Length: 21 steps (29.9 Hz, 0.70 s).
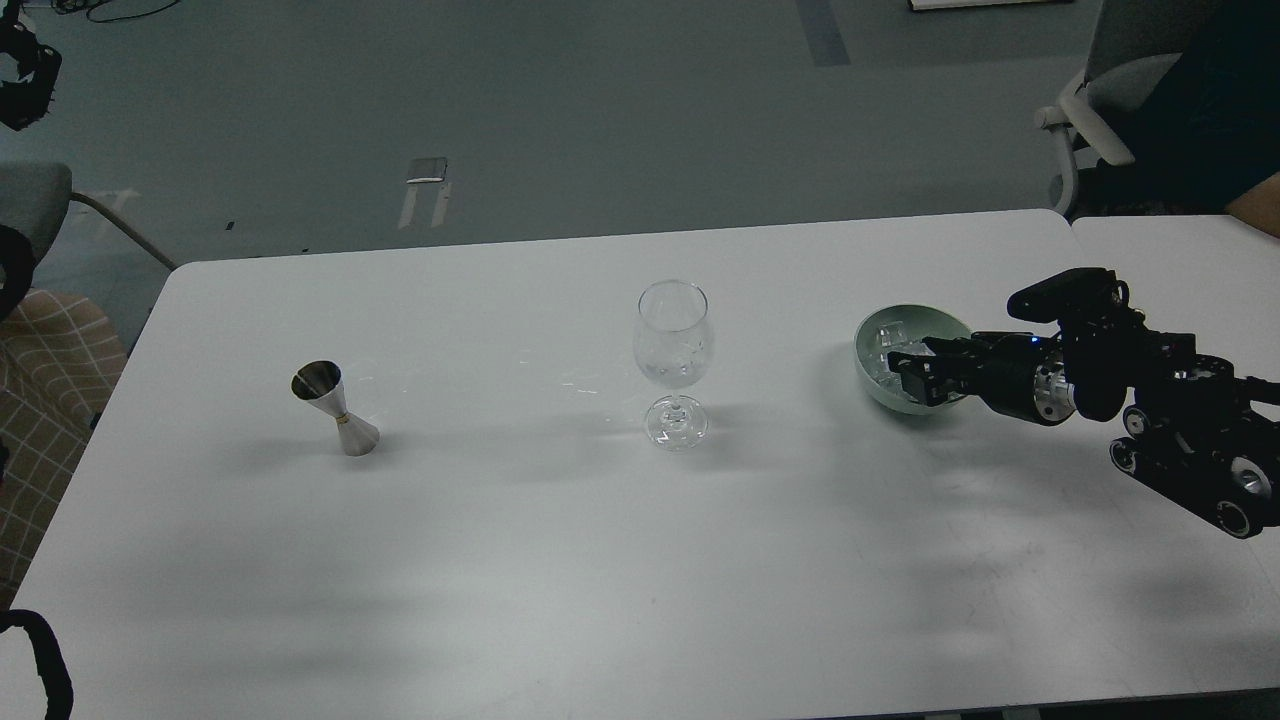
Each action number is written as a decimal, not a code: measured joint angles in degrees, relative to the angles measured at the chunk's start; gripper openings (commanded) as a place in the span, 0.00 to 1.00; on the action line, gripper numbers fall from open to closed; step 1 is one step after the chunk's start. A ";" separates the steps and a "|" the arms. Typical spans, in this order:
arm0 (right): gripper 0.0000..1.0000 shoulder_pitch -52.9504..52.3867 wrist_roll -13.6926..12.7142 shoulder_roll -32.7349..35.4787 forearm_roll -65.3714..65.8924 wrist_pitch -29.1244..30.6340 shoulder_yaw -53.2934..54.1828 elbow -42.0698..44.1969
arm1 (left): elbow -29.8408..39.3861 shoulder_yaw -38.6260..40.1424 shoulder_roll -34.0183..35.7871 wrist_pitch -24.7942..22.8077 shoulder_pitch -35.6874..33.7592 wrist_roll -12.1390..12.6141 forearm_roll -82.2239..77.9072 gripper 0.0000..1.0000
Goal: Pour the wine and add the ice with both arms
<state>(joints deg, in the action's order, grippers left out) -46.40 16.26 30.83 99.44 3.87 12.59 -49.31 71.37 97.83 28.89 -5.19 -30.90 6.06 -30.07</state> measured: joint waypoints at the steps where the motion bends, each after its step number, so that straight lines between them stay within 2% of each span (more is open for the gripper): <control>1: 0.20 -0.01 0.00 0.06 -0.01 0.00 -0.01 0.00 | 0.00 0.00 0.00 0.00 0.00 0.00 0.00 0.98; 5: 0.16 -0.03 0.00 0.25 -0.05 0.00 -0.02 -0.07 | 0.00 0.00 0.00 0.00 0.00 0.00 0.00 0.98; 11: 0.15 -0.67 0.00 2.14 -0.16 0.00 0.22 -0.82 | 0.14 0.00 0.00 0.17 -0.01 0.00 0.00 0.98; 21: 0.15 -5.62 0.00 13.00 -0.83 0.00 0.57 -11.62 | 0.18 -0.01 -0.31 0.26 -0.04 0.00 0.00 0.98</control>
<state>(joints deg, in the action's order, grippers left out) -52.02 16.26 43.83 98.61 3.87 13.16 -60.93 71.55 97.82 28.58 -4.92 -30.94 6.06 -30.07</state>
